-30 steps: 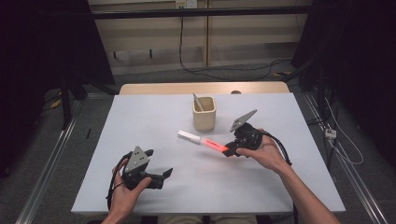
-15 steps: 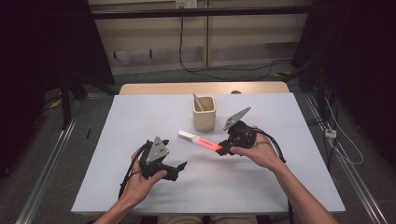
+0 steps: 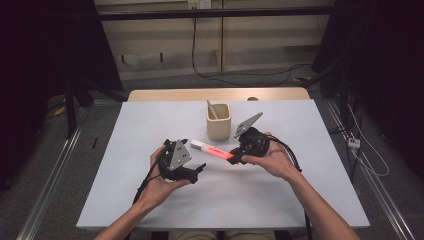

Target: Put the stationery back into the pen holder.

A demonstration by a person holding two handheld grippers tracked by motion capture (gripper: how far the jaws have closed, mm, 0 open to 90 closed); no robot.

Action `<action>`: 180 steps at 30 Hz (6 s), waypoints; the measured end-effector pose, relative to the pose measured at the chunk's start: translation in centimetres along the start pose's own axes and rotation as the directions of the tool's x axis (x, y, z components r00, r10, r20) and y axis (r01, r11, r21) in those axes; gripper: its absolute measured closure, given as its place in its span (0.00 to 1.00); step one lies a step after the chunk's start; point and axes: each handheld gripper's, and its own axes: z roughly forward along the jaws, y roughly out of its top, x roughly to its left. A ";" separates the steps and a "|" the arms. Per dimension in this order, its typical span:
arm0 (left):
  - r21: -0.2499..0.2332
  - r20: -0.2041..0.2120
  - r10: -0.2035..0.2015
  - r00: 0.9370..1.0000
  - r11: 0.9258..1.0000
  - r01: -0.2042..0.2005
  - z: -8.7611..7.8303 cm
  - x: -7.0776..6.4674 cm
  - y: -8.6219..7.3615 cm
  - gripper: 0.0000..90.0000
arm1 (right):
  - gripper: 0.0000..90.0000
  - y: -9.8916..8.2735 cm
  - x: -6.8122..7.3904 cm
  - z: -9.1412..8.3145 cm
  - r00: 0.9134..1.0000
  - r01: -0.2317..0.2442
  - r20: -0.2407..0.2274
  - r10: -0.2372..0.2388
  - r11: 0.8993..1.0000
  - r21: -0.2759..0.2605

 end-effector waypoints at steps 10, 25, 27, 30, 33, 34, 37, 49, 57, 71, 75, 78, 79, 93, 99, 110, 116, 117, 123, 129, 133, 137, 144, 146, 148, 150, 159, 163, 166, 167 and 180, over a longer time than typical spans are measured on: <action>0.033 -0.086 0.271 0.959 0.962 -0.270 -0.1 -2.3 0.3 0.13 | 0.74 0.3 0.3 0.7 1.000 -0.014 -0.012 0.014 0.999 0.035; 0.142 -0.162 0.561 0.812 0.827 -0.543 0.6 -5.0 0.0 0.36 | 0.74 1.6 1.5 1.8 0.999 0.014 -0.048 -0.012 0.999 0.044; 0.174 -0.155 0.603 0.783 0.796 -0.579 0.6 -5.4 0.0 0.39 | 0.74 1.8 1.6 1.9 0.998 0.019 -0.055 -0.016 0.999 0.047; 0.198 -0.160 0.651 0.742 0.758 -0.622 0.6 -5.9 -0.1 0.48 | 0.74 2.1 1.9 2.3 0.998 0.021 -0.059 -0.018 0.998 0.057; 0.205 -0.158 0.659 0.735 0.750 -0.629 0.7 -6.2 -0.2 0.56 | 0.74 2.3 1.9 2.6 0.997 0.032 -0.068 -0.028 0.998 0.056; 0.202 -0.157 0.660 0.735 0.750 -0.630 0.7 -6.2 -0.2 0.57 | 0.74 2.3 1.9 2.7 0.997 0.031 -0.070 -0.027 0.998 0.054; 0.207 -0.157 0.679 0.717 0.732 -0.649 0.9 -6.6 -0.3 0.62 | 0.74 2.3 1.9 2.8 0.997 0.031 -0.069 -0.026 0.997 0.064; 0.227 -0.166 0.749 0.641 0.662 -0.715 1.2 -7.3 -0.5 0.80 | 0.74 2.3 2.0 3.1 0.995 0.023 -0.100 -0.016 0.998 0.061; 0.238 -0.145 0.715 0.684 0.696 -0.677 1.0 -7.5 -0.4 0.85 | 0.74 2.1 1.8 3.1 0.992 0.007 -0.124 -0.004 1.000 0.029; 0.161 -0.069 0.533 0.844 0.840 -0.517 0.6 -6.9 -0.3 0.86 | 0.59 1.1 2.3 2.0 0.995 0.045 -0.083 -0.053 0.994 -0.100; 0.143 -0.051 0.426 0.903 0.898 -0.415 0.5 -5.7 -0.2 0.86 | 0.48 0.5 2.3 1.7 0.999 0.031 -0.040 -0.036 0.992 -0.126; 0.102 -0.043 0.323 0.945 0.943 -0.317 0.5 -5.0 -0.4 0.86 | 0.35 -0.1 2.1 1.5 1.000 0.006 -0.007 -0.007 0.990 -0.144; 0.103 -0.032 0.300 0.953 0.950 -0.295 0.5 -4.6 -0.4 0.86 | 0.31 -0.4 2.0 1.4 1.000 0.001 0.013 0.001 0.989 -0.146; 0.048 0.088 -0.085 0.992 0.996 0.081 -0.2 -1.1 -1.0 0.86 | 0.09 -3.7 1.2 0.8 0.969 -0.101 0.196 0.147 0.969 -0.226; 0.012 0.124 -0.212 0.969 0.977 0.212 -0.7 0.1 -1.0 0.86 | 0.09 -4.7 1.3 0.4 0.942 -0.121 0.272 0.197 0.954 -0.273; -0.033 0.134 -0.275 0.952 0.959 0.282 -1.3 2.0 0.2 0.86 | 0.07 -6.8 1.5 -1.4 0.881 -0.166 0.356 0.310 0.910 -0.380; -0.058 0.126 -0.294 0.947 0.951 0.303 -1.4 3.2 1.4 0.86 | 0.09 -8.9 1.9 -2.3 0.847 -0.185 0.385 0.366 0.882 -0.433; -0.062 0.126 -0.303 0.945 0.948 0.312 -1.4 3.4 1.5 0.86 | 0.09 -9.2 1.9 -2.3 0.842 -0.194 0.385 0.379 0.877 -0.439; -0.073 0.128 -0.338 0.932 0.934 0.349 -1.5 4.3 2.0 0.86 | 0.09 -10.2 2.1 -2.9 0.814 -0.205 0.414 0.407 0.869 -0.449; -0.066 0.140 -0.327 0.935 0.939 0.338 -1.7 4.8 3.3 0.86 | 0.09 -11.8 2.7 -3.6 0.802 -0.213 0.421 0.424 0.861 -0.461; -0.075 0.140 -0.308 0.941 0.944 0.320 -1.7 4.9 4.4 0.86 | 0.10 -13.0 3.0 -3.9 0.789 -0.212 0.440 0.428 0.863 -0.459; -0.091 0.141 -0.324 0.935 0.937 0.338 -1.2 5.7 5.3 0.86 | 0.09 -14.1 3.3 -3.9 0.791 -0.213 0.439 0.427 0.864 -0.457; -0.105 0.131 -0.343 0.930 0.928 0.357 0.1 7.0 6.3 0.86 | 0.09 -15.1 3.8 -4.6 0.784 -0.223 0.434 0.444 0.854 -0.470; -0.104 0.128 -0.352 0.927 0.925 0.365 0.6 7.4 6.6 0.86 | 0.09 -15.4 3.9 -4.6 0.784 -0.228 0.434 0.443 0.856 -0.464; -0.099 0.120 -0.357 0.926 0.924 0.369 1.0 7.7 6.7 0.86 | 0.09 -15.6 4.1 -4.7 0.783 -0.226 0.437 0.443 0.857 -0.463; -0.106 0.123 -0.371 0.921 0.917 0.384 1.4 8.1 6.9 0.86 | 0.09 -15.8 4.3 -4.7 0.781 -0.228 0.435 0.448 0.853 -0.469; -0.128 0.120 -0.398 0.909 0.902 0.412 3.0 9.1 8.1 0.86 | 0.09 -16.1 4.0 -4.7 0.779 -0.230 0.430 0.456 0.846 -0.481; -0.126 0.111 -0.411 0.905 0.897 0.423 4.1 9.7 8.5 0.86 | 0.09 -16.4 4.1 -4.7 0.784 -0.234 0.422 0.456 0.846 -0.479; -0.129 0.107 -0.416 0.903 0.895 0.427 4.8 10.0 8.8 0.86 | 0.09 -16.5 4.2 -4.7 0.785 -0.238 0.418 0.458 0.845 -0.479; -0.128 0.107 -0.416 0.903 0.895 0.428 5.0 10.0 8.9 0.86 | 0.09 -16.5 4.3 -4.8 0.784 -0.237 0.418 0.458 0.845 -0.480; -0.139 0.084 -0.420 0.903 0.893 0.428 7.2 10.1 10.1 0.86 | 0.07 -16.8 4.6 -4.9 0.787 -0.247 0.407 0.465 0.841 -0.482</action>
